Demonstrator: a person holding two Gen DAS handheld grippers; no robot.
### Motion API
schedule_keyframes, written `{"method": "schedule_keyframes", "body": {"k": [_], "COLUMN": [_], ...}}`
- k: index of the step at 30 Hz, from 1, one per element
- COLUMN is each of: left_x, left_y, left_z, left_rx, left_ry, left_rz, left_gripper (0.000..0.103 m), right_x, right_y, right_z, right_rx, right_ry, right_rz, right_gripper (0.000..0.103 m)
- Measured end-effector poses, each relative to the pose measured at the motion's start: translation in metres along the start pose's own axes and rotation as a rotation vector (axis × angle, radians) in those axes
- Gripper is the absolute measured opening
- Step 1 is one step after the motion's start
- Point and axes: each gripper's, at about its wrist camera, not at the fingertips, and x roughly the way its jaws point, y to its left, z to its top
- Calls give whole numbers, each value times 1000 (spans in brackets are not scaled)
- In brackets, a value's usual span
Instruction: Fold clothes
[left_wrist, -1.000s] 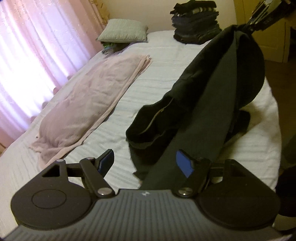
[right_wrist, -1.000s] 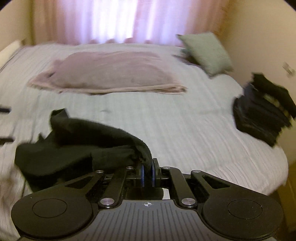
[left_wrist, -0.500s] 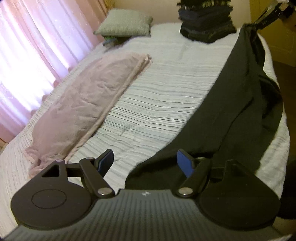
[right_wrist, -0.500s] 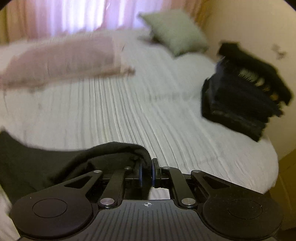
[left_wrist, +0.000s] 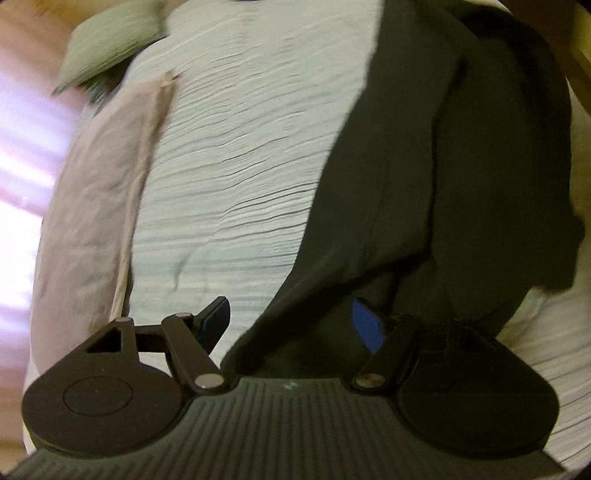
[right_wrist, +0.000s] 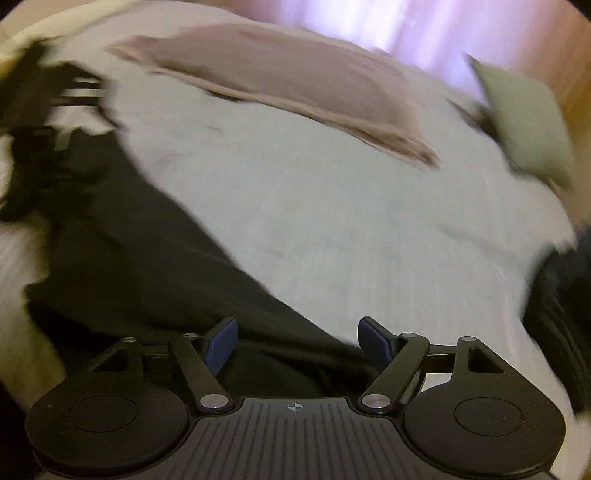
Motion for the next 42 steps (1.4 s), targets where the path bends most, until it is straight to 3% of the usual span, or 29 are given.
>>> {"method": "schedule_keyframes", "body": {"k": [3, 5, 6, 7, 9, 11, 13, 15, 17, 20, 24, 28, 32, 37, 42], "left_x": [20, 31, 35, 39, 33, 24, 13, 3, -5, -27, -71, -136, -210, -298, -409], "left_y": [-6, -3, 0, 3, 20, 38, 49, 54, 54, 49, 43, 37, 5, -51, -74], "left_z": [-6, -7, -7, -7, -5, -4, -3, -1, 1, 6, 11, 16, 12, -14, -34], "left_rx": [130, 146, 136, 125, 20, -85, -144, -179, -204, -227, -264, -297, -292, -244, -250], "left_ry": [-36, -37, -33, -29, -37, -40, -47, -48, -41, -45, -76, -146, -262, -410, -569], "left_rz": [-20, -42, -52, -63, -60, -55, -35, -21, -16, 21, 96, 207, 312, 415, 536], "left_gripper": [59, 42, 23, 11, 7, 4, 4, 4, 3, 3, 3, 3, 3, 3, 3], "right_x": [8, 20, 26, 32, 43, 43, 43, 44, 33, -1, -76, -149, -219, -317, -423], "right_y": [26, 36, 40, 44, 52, 54, 53, 52, 47, 20, 11, 38, 98, 184, 242], "right_z": [5, 2, 0, -2, -11, -14, -17, -17, -14, -2, 12, 13, -8, -32, -34], "right_rx": [-127, -220, -266, -323, -456, -478, -492, -473, -420, -219, -136, -109, 40, 64, 71], "right_ry": [-5, 29, 48, 75, 146, 142, 138, 140, 120, 45, -134, -313, -444, -570, -741], "right_rz": [71, 66, 57, 45, 18, 22, 42, 71, 67, 37, -154, -392, -585, -762, -929], "right_gripper": [76, 75, 74, 72, 63, 62, 49, 12, 6, 4, 0, 0, 0, 0, 0]}}
